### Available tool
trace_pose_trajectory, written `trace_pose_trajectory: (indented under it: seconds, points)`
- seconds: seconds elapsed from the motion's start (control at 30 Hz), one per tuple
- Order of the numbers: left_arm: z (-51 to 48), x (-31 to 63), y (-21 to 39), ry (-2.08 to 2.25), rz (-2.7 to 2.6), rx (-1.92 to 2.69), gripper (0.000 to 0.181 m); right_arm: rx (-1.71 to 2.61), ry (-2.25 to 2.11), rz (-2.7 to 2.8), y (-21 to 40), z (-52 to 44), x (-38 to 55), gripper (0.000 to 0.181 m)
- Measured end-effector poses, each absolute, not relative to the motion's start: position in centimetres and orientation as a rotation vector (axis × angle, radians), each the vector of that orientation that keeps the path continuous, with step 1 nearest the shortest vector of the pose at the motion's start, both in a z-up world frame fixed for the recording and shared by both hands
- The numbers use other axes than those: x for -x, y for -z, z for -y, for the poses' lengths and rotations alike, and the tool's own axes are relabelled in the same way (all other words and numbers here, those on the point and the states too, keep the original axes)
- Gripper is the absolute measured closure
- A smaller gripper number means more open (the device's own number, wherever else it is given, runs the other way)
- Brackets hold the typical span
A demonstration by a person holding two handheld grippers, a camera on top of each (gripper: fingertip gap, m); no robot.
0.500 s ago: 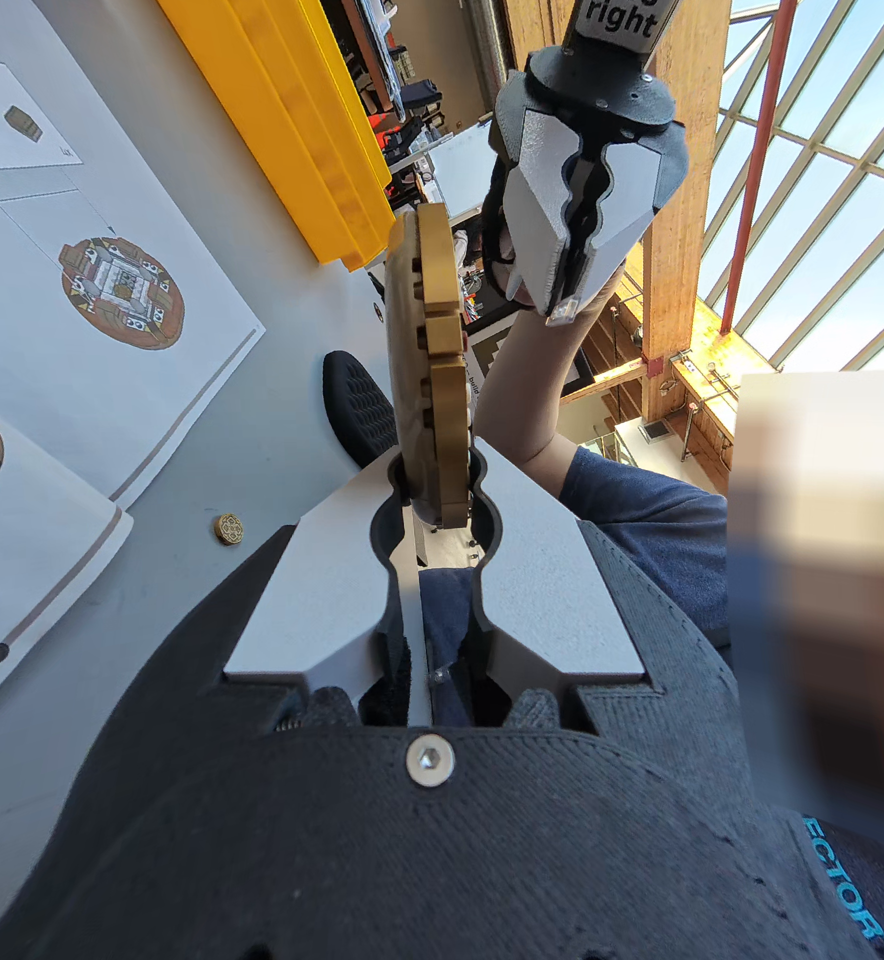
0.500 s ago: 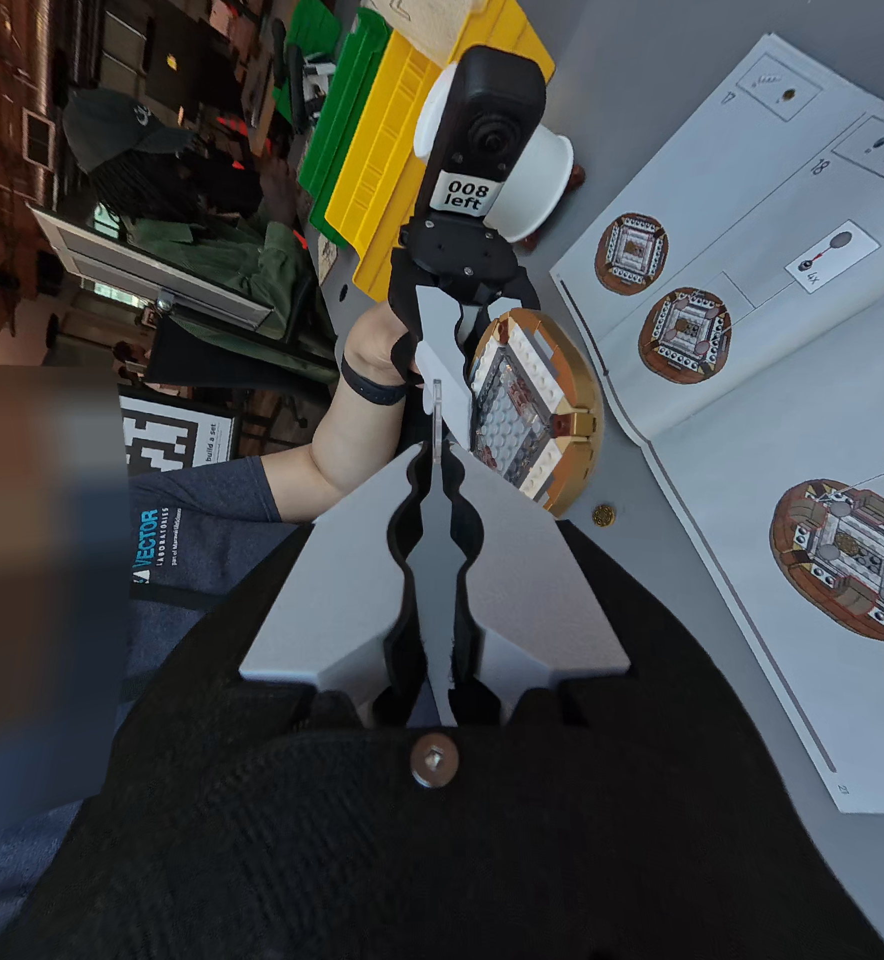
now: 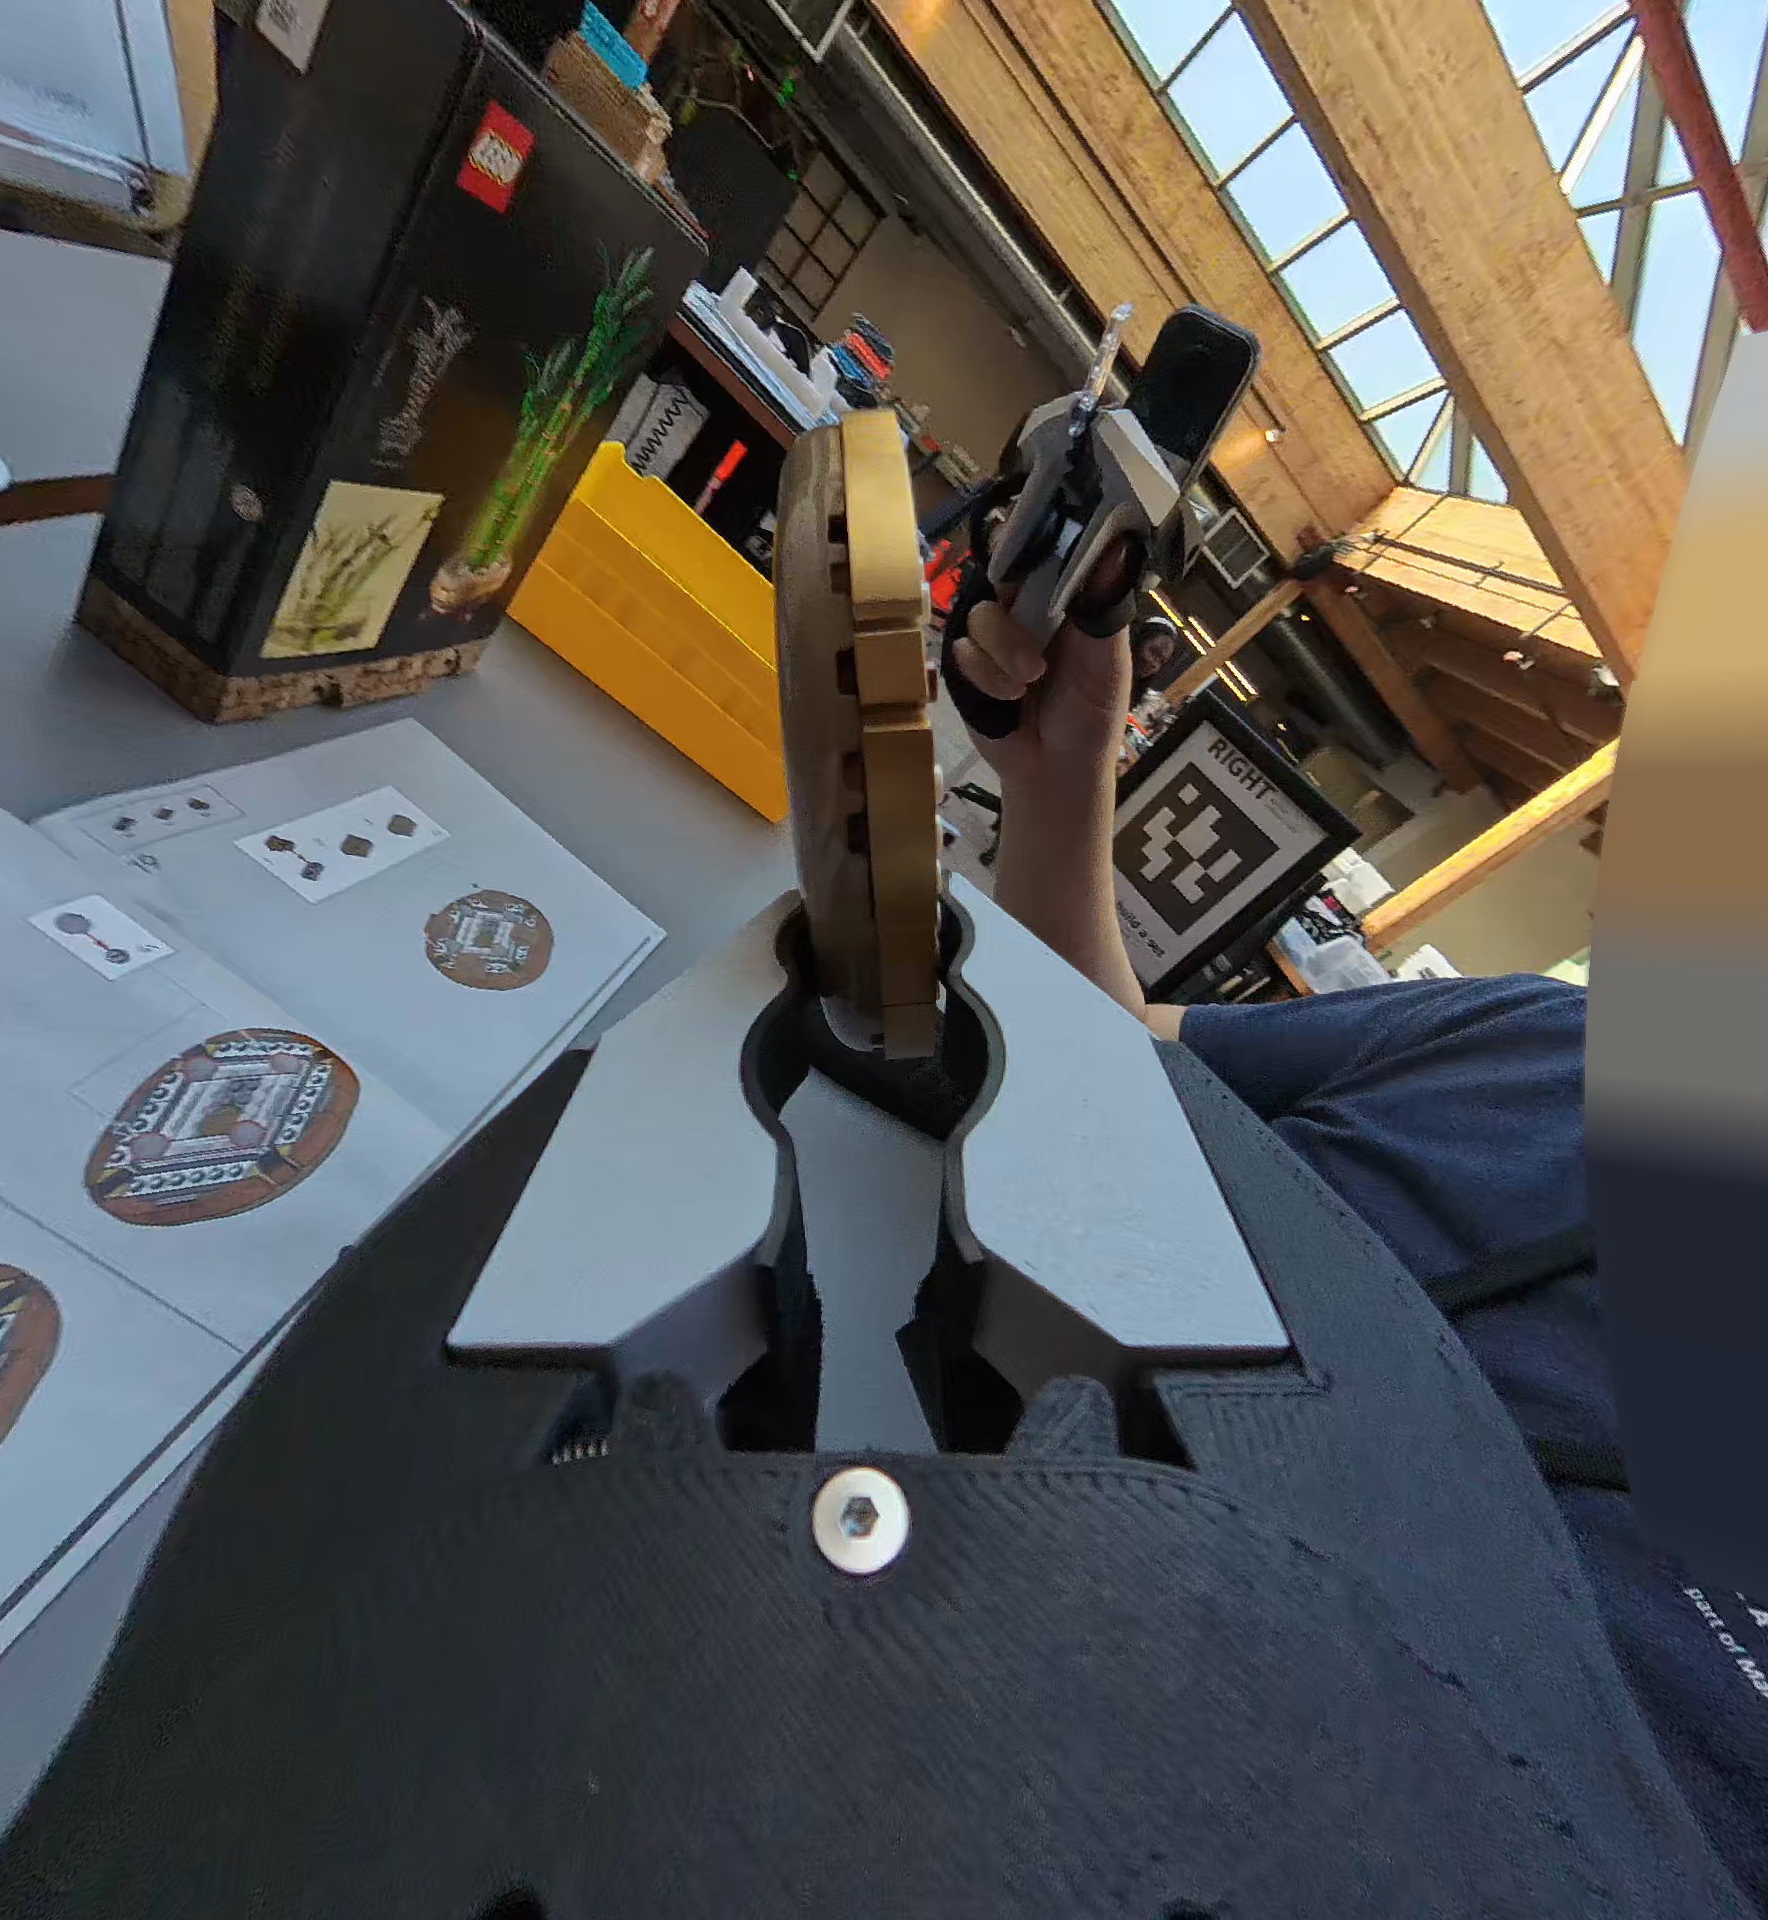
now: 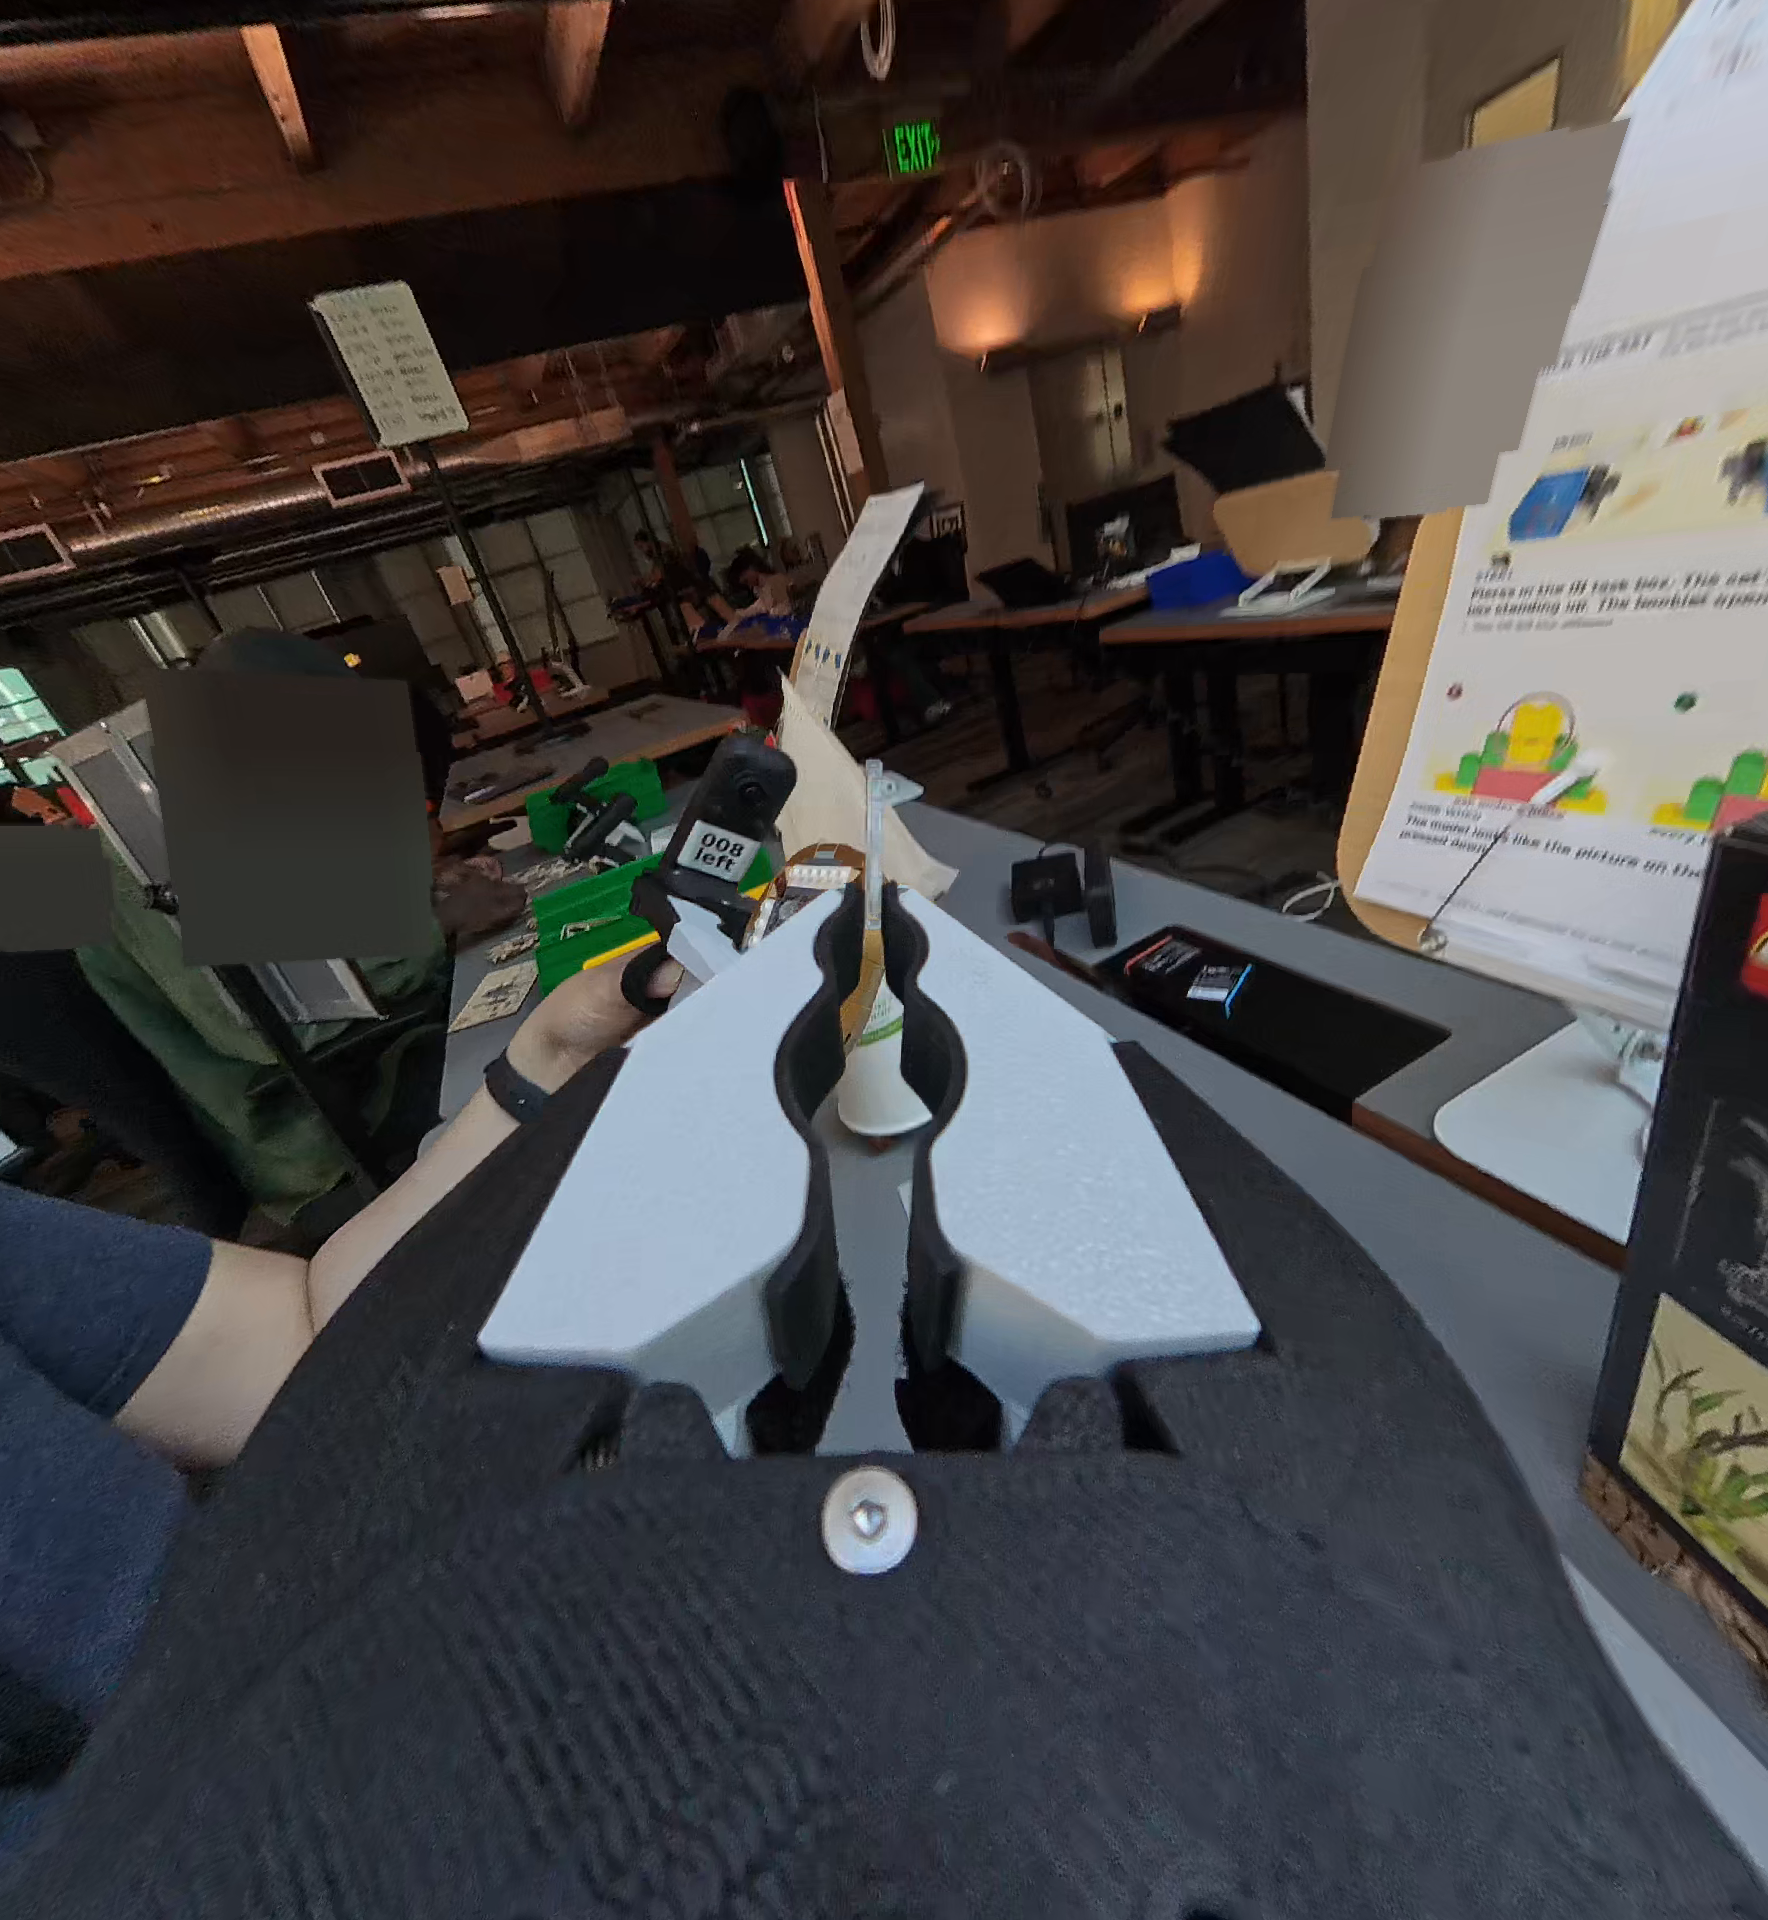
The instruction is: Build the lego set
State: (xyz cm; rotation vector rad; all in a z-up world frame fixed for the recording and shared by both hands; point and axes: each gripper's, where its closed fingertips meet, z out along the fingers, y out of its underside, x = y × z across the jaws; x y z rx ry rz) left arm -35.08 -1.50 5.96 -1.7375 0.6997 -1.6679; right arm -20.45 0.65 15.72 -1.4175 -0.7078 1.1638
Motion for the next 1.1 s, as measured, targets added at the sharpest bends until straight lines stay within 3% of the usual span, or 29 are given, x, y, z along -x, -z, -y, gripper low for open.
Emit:
trace_pose_trajectory:
  seconds: [0.33, 0.53, 0.83, 1.1]
  points:
    - [-0.2, 37.1, -13.3, 1.487, -0.643, 1.616, 0.163, 1.394, -1.193, 0.693, -20.3, -2.2, 19.1, 0.179]
    - [-1.1, 36.5, -11.7, 1.67, -0.593, 1.59, 0.163, 1.518, -1.252, 0.806, -17.5, -2.3, 22.0, 0.179]
    - [-2.9, 36.7, -9.8, 1.611, -0.511, 1.656, 0.163, 1.584, -1.317, 0.796, -12.4, -4.2, 24.6, 0.18]
    - [-3.7, 36.6, -8.9, 1.593, -0.478, 1.678, 0.163, 1.599, -1.369, 0.707, -11.7, -5.6, 23.6, 0.179]
